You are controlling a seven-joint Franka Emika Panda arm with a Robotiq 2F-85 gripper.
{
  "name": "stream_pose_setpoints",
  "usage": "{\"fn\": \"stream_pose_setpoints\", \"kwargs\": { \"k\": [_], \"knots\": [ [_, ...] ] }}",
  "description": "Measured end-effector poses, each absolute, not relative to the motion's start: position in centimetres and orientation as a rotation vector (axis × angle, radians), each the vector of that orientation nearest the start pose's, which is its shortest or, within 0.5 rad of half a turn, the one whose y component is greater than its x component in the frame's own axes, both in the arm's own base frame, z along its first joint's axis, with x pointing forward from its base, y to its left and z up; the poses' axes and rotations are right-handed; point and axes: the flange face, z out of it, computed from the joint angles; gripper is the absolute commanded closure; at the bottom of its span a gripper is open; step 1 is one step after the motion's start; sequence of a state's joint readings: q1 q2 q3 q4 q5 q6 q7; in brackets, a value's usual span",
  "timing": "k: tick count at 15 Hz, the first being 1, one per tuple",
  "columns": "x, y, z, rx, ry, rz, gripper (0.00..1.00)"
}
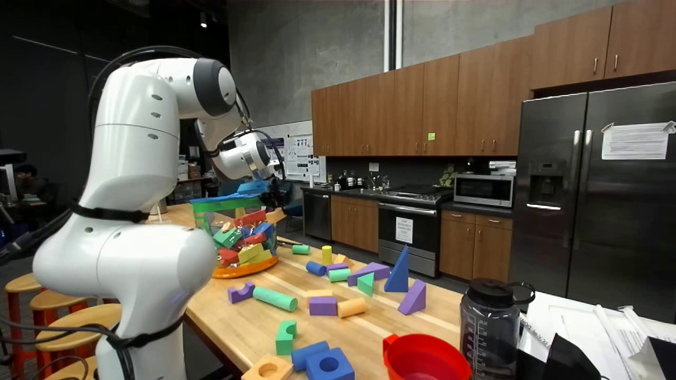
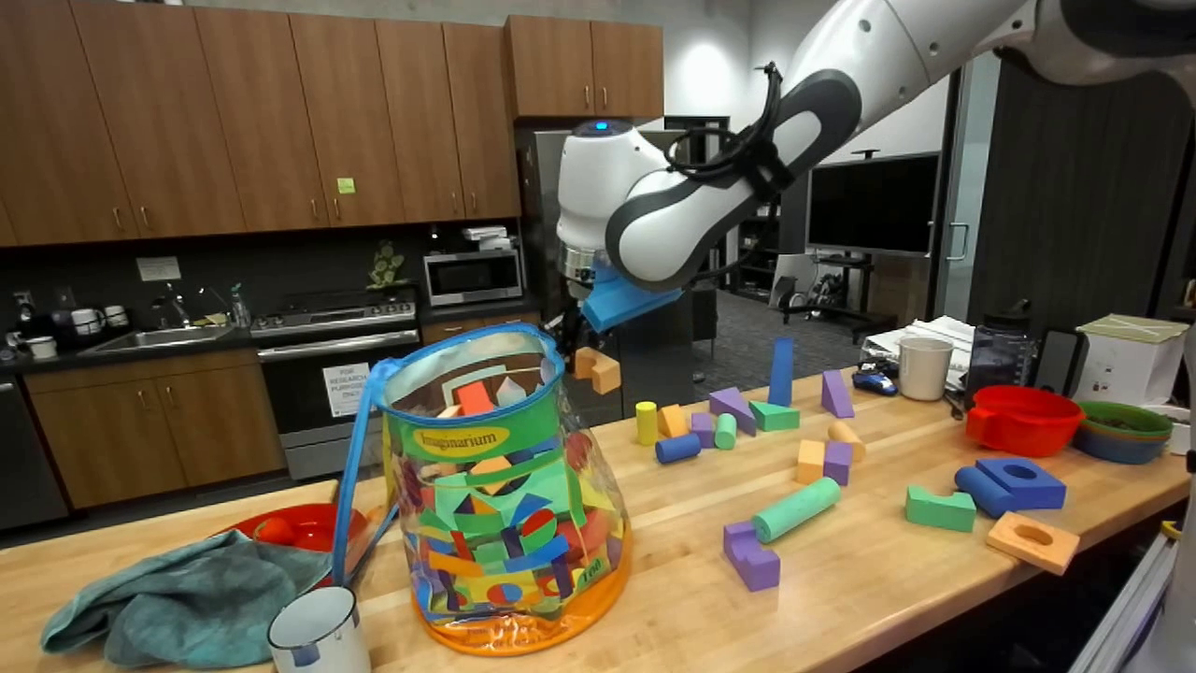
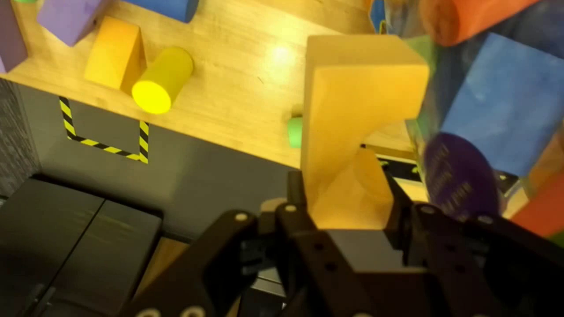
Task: Pick up a block, then put it in the bag
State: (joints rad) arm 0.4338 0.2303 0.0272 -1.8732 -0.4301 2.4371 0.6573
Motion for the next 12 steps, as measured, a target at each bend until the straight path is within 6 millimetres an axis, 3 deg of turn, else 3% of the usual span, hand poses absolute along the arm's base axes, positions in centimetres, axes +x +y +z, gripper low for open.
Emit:
{"fn": "stream_pose_setpoints", "kwargs": {
  "k": [6, 12],
  "knots": [
    [56.0, 30.4, 49.3, -3.057, -0.174, -0.862, 0.83],
    [53.4, 32.6, 54.1, -2.996, -0.276, -0.944, 0.83]
  ]
}}
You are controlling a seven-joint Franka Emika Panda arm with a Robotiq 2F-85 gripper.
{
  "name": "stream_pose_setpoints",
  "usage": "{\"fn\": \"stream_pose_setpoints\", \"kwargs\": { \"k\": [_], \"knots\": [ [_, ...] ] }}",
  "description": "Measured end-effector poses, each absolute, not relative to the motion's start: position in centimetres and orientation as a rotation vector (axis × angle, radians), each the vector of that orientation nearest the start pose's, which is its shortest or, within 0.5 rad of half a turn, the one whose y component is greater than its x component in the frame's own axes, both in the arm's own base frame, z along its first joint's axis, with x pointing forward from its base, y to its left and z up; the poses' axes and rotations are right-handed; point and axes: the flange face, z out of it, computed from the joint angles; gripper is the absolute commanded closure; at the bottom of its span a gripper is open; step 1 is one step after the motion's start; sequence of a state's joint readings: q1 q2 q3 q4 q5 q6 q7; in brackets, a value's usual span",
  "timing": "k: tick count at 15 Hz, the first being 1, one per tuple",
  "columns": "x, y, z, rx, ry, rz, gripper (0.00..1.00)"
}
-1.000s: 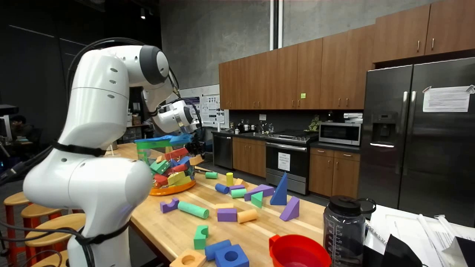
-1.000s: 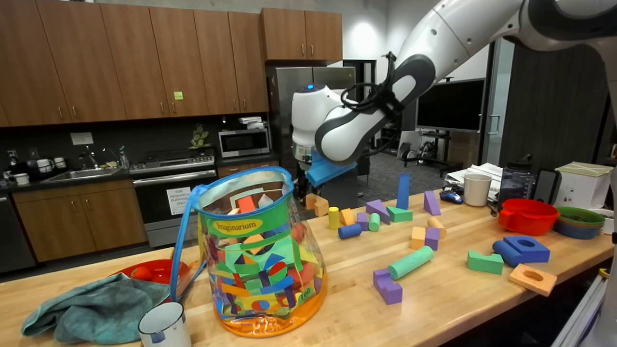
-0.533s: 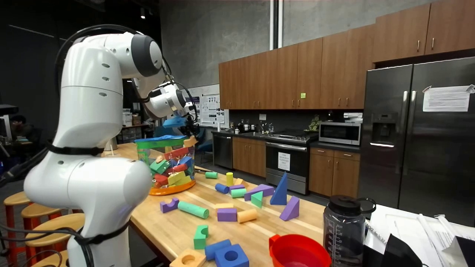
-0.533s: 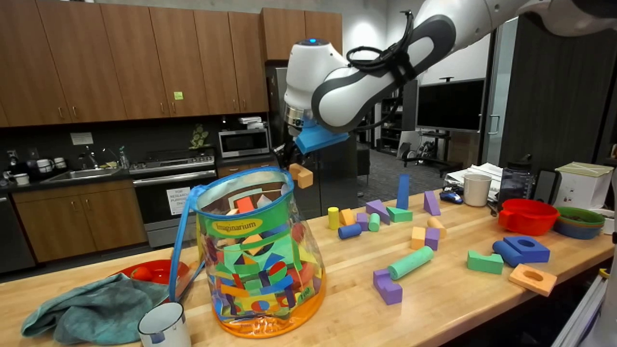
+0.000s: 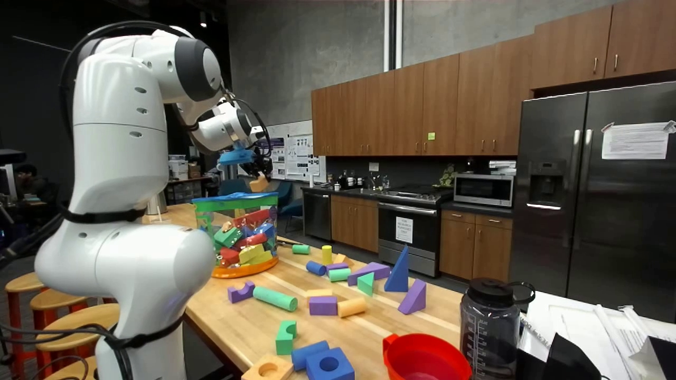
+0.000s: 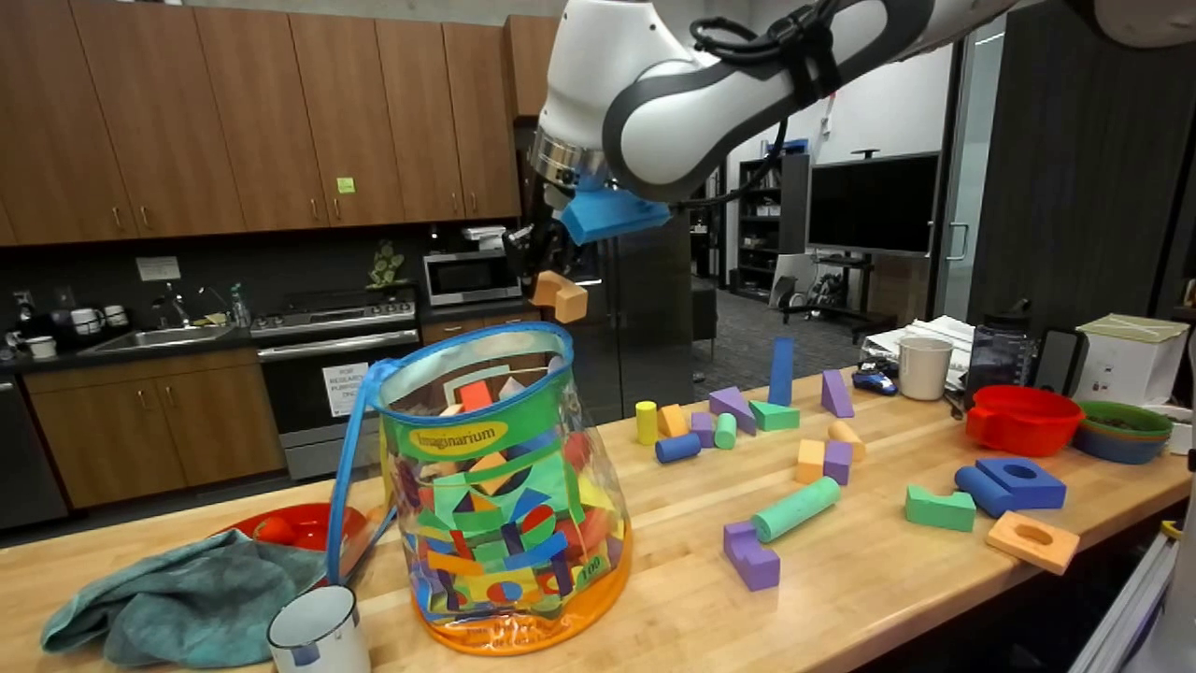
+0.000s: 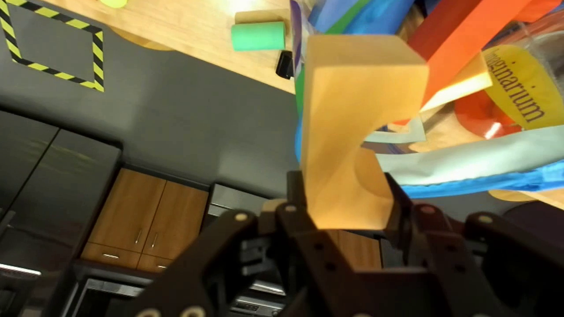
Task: Pick up a block, then put it in the bag
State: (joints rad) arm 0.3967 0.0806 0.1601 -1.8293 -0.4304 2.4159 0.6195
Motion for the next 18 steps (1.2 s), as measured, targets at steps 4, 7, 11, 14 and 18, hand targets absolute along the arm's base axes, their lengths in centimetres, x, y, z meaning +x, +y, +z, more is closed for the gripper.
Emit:
{"fn": "stream_pose_setpoints", "kwargs": {
  "k": [4, 7, 11, 14, 18],
  "knots": [
    [51.5, 35.1, 55.9, -2.947, -0.351, -0.979, 0.83],
    [50.3, 37.6, 54.3, -2.84, -0.427, -1.016, 0.33],
    [49.9, 39.2, 47.7, -2.734, -0.529, -1.04, 0.17],
    [50.3, 38.6, 43.8, -2.718, -0.571, -1.039, 0.0],
    [51.4, 36.8, 42.1, -2.731, -0.575, -1.059, 0.0]
  ]
}}
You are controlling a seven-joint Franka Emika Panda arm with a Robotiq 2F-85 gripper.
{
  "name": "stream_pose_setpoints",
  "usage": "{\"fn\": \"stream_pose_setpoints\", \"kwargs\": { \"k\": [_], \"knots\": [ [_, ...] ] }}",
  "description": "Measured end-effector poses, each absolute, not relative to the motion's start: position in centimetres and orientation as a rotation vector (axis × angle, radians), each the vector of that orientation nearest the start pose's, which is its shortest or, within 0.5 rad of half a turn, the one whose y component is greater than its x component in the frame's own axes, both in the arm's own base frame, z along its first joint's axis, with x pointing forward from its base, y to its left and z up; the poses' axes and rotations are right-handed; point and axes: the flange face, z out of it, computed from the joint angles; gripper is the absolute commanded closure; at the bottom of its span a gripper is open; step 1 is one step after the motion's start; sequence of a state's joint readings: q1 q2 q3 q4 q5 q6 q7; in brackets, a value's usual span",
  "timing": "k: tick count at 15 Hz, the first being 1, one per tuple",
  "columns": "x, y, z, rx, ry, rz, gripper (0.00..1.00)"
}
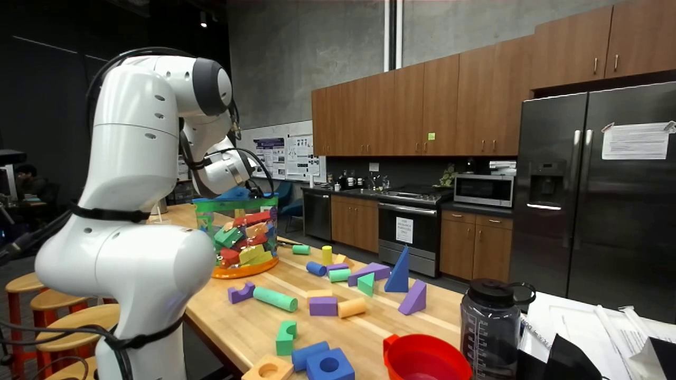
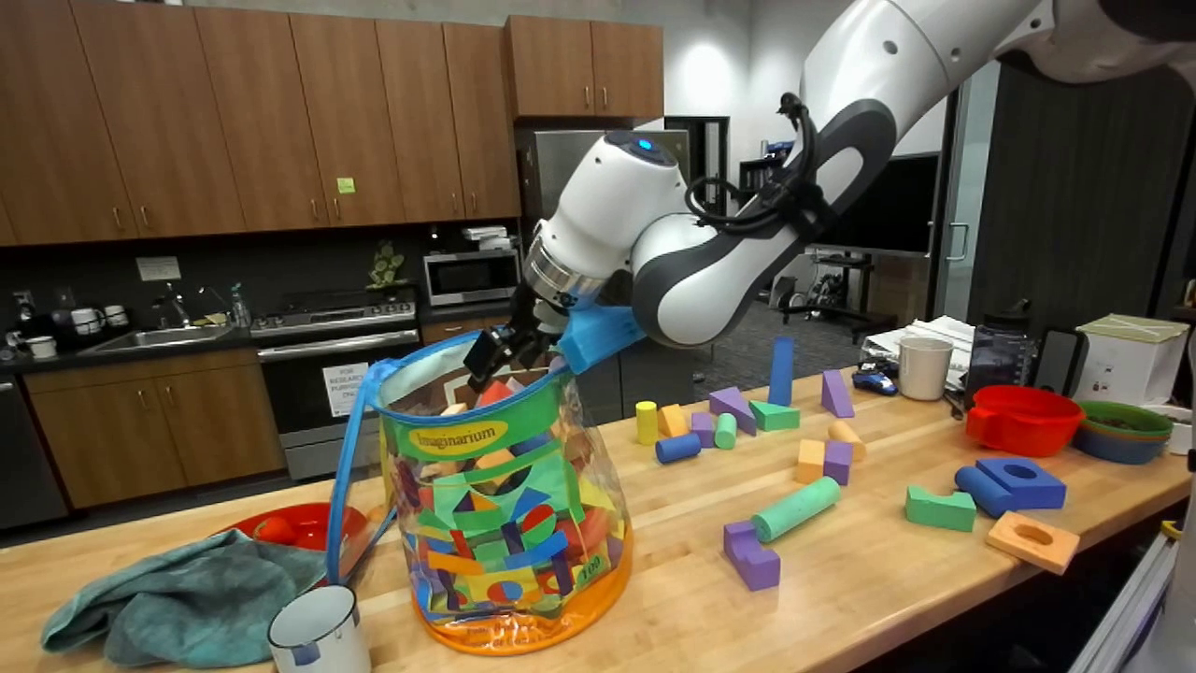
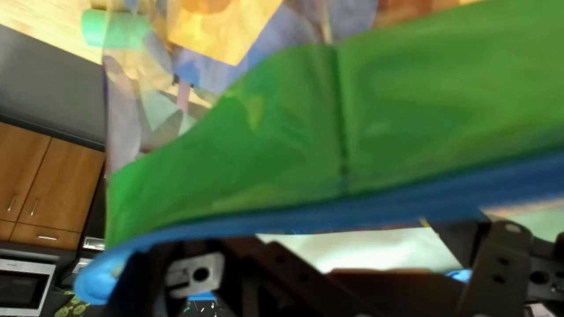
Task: Pick up a block, then put it in the bag
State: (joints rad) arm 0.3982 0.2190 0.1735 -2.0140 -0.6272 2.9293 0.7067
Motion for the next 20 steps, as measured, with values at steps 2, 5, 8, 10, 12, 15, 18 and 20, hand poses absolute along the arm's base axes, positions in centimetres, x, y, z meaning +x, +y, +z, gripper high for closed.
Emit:
{"fn": "stream_pose_setpoints", "kwargs": {
  "k": [2, 5, 8, 10, 12, 15, 18, 20],
  "knots": [
    [51.7, 36.2, 42.0, -2.732, -0.564, -1.065, 0.0],
    [51.8, 36.2, 42.0, -2.731, -0.564, -1.066, 0.0],
    [51.7, 36.3, 41.8, -2.734, -0.566, -1.061, 0.0],
    [51.6, 36.4, 41.8, -2.732, -0.569, -1.061, 0.0],
    [51.5, 37.0, 42.6, -2.713, -0.575, -1.079, 0.0],
    [51.6, 37.7, 46.0, -2.644, -0.558, -1.157, 0.0],
    [52.1, 37.1, 49.8, -2.589, -0.51, -1.251, 0.0],
    [53.1, 35.8, 51.9, -2.56, -0.45, -1.322, 0.0]
  ]
}}
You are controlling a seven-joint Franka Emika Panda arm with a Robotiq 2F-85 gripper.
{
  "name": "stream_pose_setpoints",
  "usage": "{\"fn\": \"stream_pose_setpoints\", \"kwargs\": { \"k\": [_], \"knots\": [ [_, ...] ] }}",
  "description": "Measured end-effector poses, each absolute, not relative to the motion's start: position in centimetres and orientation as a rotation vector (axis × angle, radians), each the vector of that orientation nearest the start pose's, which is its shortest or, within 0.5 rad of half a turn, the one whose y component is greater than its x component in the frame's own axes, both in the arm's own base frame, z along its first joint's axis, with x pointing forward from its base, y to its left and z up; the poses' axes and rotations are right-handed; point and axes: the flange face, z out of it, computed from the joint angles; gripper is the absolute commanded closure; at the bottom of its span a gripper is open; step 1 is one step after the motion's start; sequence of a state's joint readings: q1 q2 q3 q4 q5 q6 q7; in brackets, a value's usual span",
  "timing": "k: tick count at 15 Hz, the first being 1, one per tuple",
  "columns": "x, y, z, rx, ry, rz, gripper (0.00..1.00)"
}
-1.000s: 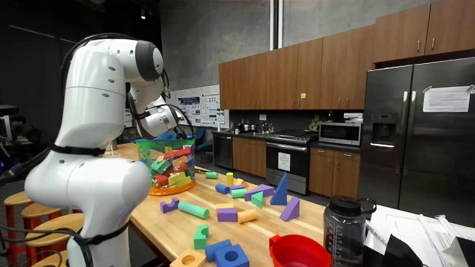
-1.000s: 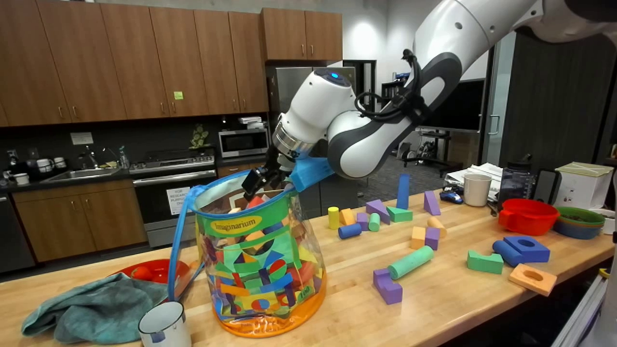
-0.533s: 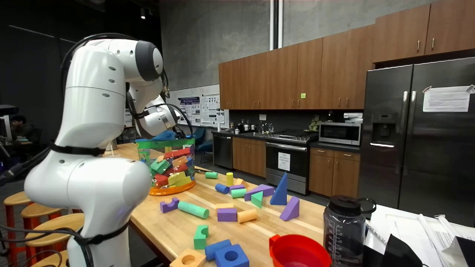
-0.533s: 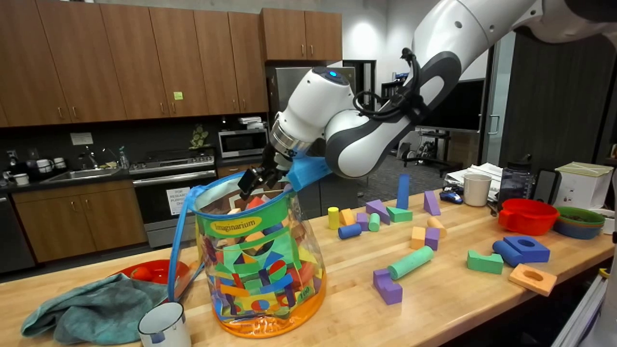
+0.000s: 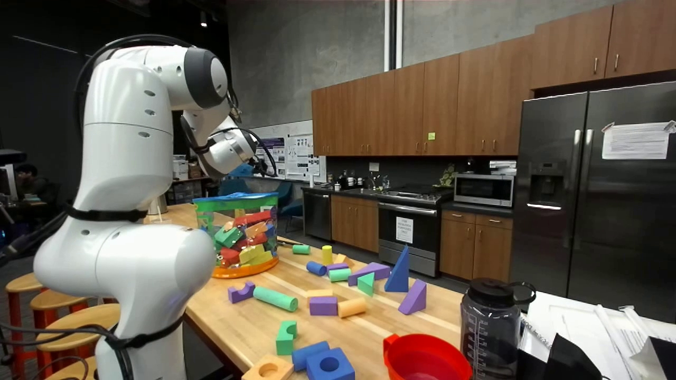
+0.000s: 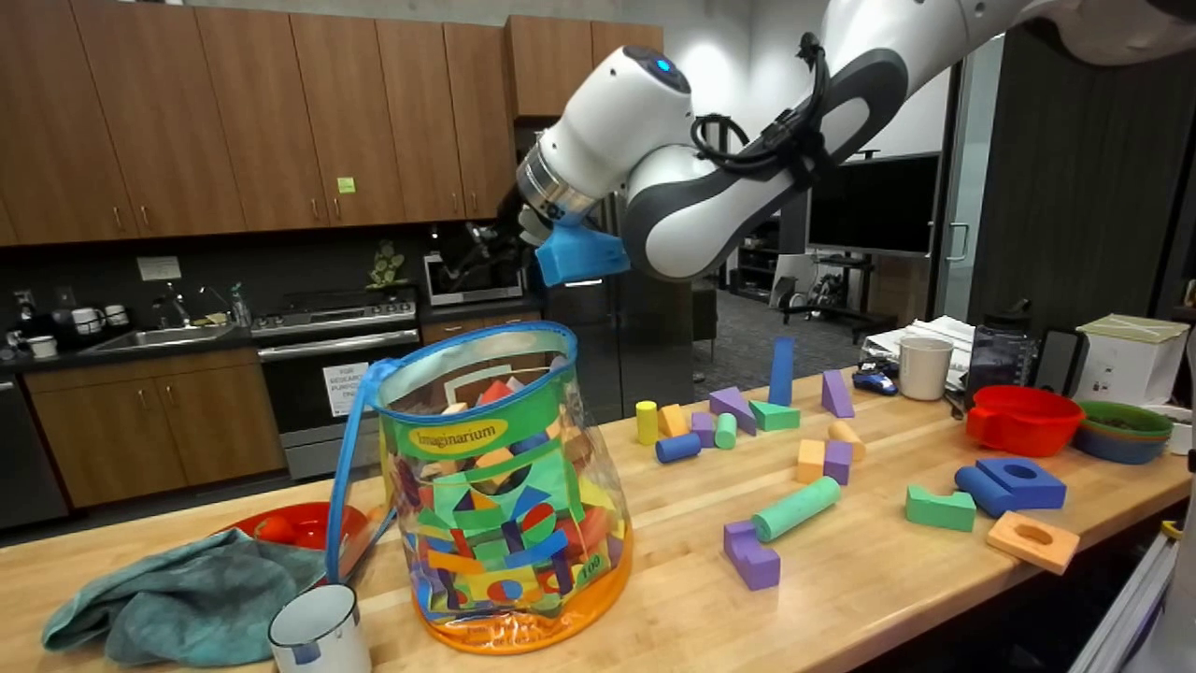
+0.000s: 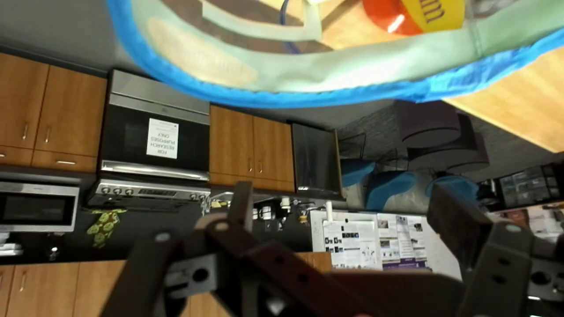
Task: Pick up a block, then put it in the bag
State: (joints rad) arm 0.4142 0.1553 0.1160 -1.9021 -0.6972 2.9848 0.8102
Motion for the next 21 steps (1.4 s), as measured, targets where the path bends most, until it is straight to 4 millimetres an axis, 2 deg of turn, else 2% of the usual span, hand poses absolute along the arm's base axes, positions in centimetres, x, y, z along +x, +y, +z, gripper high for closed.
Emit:
{"fn": "stream_pose_setpoints", "kwargs": {
  "k": [4, 6, 8, 10, 12, 17, 19, 21],
  "knots": [
    [56.2, 31.6, 54.6, -2.535, -0.253, -1.434, 0.0],
    [57.7, 29.0, 54.9, -2.541, -0.145, -1.471, 0.0],
    [59.1, 26.5, 54.5, -2.557, -0.047, -1.49, 0.0],
    [60.3, 24.4, 53.0, -2.589, 0.034, -1.489, 0.0],
    [61.2, 22.8, 50.4, -2.641, 0.097, -1.469, 0.0],
    [61.7, 20.3, 40.6, -2.819, 0.134, -1.347, 0.0],
    [61.9, 20.3, 38.9, -2.844, 0.134, -1.32, 0.0],
    [61.9, 20.4, 39.0, -2.842, 0.131, -1.321, 0.0]
  ]
}}
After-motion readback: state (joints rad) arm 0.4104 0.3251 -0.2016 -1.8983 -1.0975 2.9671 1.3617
